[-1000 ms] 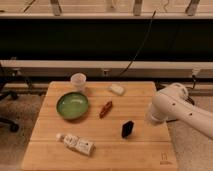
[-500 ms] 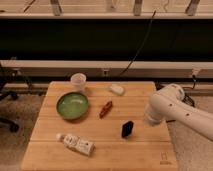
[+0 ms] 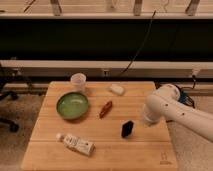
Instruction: Knock the eraser over
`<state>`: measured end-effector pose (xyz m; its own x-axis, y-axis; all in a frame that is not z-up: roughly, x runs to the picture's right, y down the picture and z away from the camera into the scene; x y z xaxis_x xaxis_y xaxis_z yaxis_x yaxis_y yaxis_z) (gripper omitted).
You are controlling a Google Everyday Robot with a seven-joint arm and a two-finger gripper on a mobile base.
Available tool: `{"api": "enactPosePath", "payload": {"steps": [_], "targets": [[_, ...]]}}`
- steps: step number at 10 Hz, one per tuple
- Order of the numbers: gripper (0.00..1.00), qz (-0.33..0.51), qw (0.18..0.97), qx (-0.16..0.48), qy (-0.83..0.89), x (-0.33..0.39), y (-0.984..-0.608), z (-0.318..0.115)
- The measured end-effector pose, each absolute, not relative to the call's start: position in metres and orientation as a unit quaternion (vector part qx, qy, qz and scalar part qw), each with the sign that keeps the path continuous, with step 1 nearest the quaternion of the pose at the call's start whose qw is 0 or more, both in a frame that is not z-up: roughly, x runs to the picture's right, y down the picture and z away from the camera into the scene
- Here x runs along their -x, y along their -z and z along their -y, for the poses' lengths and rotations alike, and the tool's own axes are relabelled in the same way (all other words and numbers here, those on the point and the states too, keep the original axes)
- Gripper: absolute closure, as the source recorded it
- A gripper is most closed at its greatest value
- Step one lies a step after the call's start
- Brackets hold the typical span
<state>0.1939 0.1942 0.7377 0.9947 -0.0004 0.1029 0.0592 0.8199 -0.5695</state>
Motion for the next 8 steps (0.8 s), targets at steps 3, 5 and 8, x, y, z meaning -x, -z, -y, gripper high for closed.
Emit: {"api": "enactPosePath", "payload": {"steps": [3,5,8], "targets": [[1.00,0.052,0.952,0.301,0.024,-0.187,-0.741,-0.195],[1.00,0.055,0.951,0.302,0.031,-0.180,-0.743,-0.194],[1.00,0.056,0.950,0.306,0.037,-0.173,-0.745,-0.195]]}}
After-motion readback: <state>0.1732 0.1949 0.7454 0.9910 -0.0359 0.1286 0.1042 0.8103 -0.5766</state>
